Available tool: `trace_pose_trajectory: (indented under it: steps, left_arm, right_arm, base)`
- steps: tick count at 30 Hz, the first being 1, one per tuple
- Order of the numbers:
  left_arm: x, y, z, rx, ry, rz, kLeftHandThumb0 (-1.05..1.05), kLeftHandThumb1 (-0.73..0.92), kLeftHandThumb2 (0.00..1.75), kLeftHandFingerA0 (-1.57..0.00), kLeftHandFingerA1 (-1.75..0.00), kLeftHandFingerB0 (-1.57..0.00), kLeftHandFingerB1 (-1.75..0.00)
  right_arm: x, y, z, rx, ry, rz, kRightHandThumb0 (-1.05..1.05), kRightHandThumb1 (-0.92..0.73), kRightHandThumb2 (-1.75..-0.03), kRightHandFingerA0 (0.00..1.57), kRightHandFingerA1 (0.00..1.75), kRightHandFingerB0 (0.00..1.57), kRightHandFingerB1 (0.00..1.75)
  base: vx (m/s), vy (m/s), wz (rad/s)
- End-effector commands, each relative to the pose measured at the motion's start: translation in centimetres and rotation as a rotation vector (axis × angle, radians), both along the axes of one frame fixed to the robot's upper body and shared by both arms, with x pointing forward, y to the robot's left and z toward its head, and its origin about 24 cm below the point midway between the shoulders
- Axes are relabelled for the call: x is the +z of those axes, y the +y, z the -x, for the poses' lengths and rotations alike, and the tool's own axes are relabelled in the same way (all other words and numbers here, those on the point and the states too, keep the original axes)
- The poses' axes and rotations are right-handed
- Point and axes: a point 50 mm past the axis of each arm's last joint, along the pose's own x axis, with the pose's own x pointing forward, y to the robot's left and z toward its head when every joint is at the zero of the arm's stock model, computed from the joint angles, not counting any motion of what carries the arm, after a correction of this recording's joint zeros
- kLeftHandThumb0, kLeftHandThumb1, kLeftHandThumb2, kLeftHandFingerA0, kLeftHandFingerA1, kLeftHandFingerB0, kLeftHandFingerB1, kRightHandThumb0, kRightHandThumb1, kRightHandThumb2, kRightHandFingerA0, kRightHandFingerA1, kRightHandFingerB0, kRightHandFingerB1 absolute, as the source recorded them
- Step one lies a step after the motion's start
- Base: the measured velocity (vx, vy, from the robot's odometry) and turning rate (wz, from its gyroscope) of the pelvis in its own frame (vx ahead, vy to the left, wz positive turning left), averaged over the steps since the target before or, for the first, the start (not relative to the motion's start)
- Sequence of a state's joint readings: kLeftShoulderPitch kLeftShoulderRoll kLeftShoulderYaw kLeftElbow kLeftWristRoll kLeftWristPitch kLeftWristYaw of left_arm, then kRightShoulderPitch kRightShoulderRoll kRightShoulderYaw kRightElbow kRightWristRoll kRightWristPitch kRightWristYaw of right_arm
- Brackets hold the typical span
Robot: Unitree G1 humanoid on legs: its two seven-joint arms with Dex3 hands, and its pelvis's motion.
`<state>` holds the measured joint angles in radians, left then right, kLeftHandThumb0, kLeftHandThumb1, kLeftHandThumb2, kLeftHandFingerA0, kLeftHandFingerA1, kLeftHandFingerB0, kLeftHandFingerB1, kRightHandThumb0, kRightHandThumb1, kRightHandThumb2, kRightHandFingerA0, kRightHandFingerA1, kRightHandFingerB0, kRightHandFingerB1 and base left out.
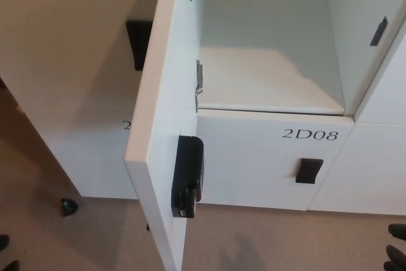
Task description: The robot walks towards an open cabinet and lifts its left hand to push the door towards the right to close it.
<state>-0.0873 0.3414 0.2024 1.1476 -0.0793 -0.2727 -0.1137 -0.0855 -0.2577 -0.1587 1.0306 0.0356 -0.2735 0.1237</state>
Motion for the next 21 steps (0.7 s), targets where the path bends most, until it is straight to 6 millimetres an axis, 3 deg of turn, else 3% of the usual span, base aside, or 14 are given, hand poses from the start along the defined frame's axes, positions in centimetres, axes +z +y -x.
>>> trace_pose_trajectory:
  steps: [1,4,8,9,11,12,14,17,21]
  left_arm:
    - [0.9,-0.9,-1.4,0.023,-0.159,0.047,-0.2,0.64,0.59,-0.48,-0.42,-0.44,-0.39]
    - [1.7,-1.4,-2.5,-0.001,-0.227,0.046,-0.21,0.66,0.59,-0.45,-0.42,-0.43,-0.39]
    - [5.2,-2.7,-6.4,-0.098,-0.406,0.014,-0.24,0.69,0.6,-0.41,-0.41,-0.41,-0.38]
    - [6.5,-3.0,-7.7,-0.117,-0.448,0.009,-0.33,0.62,0.72,-0.39,-0.46,-0.39,-0.45]
    - [7.8,-3.2,-8.8,-0.132,-0.483,0.005,-0.33,0.62,0.72,-0.39,-0.46,-0.39,-0.45]
    - [9.4,-4.0,-10.4,-0.166,-0.531,-0.006,-0.2,0.66,0.59,-0.46,-0.48,-0.44,-0.43]
    - [12.4,-5.8,-12.9,-0.226,-0.61,-0.019,-0.22,0.62,0.58,-0.47,-0.5,-0.46,-0.44]
    - [13.5,-6.6,-13.7,-0.245,-0.631,-0.014,-0.22,0.62,0.58,-0.47,-0.5,-0.46,-0.44]
    - [16.0,-10.0,-16.3,-0.327,-0.674,-0.01,-0.25,0.62,0.58,-0.5,-0.44,-0.48,-0.4]
  right_arm:
    - [0.1,-0.3,0.3,0.011,-0.005,0.019,-0.51,-0.55,-0.59,0.84,0.53,0.6,0.46]
    - [0.2,-0.2,0.5,0.015,-0.016,0.017,-0.5,-0.58,-0.57,0.85,0.49,0.63,0.45]
    - [0.9,0.3,1.1,0.059,-0.075,0.015,-0.49,-0.57,-0.6,0.82,0.51,0.6,0.46]
    - [1.2,0.4,1.3,0.072,-0.095,0.008,-0.5,-0.56,-0.59,0.82,0.52,0.59,0.46]
    - [1.6,0.6,1.4,0.082,-0.113,0.0,-0.5,-0.56,-0.59,0.82,0.52,0.59,0.46]
    - [2.0,0.6,2.0,0.085,-0.127,0.006,-0.41,-0.64,-0.58,0.8,0.5,0.61,0.45]
    - [2.7,0.6,3.4,0.083,-0.141,0.018,-0.4,-0.66,-0.58,0.75,0.5,0.57,0.44]
    - [2.9,0.6,3.9,0.08,-0.138,0.019,-0.4,-0.66,-0.58,0.75,0.5,0.57,0.44]
    - [3.2,0.4,5.5,0.088,-0.132,0.037,-0.46,-0.63,-0.59,0.75,0.5,0.57,0.44]
  base:
    - [0.0,0.0,0.0]
    - [0.0,0.0,0.0]
    - [0.0,0.0,0.0]
    - [0.0,0.0,0.0]
    - [0.0,0.0,0.0]
    - [0.0,0.0,0.0]
    - [0.0,0.0,0.0]
    - [0.0,0.0,0.0]
    - [0.0,0.0,0.0]
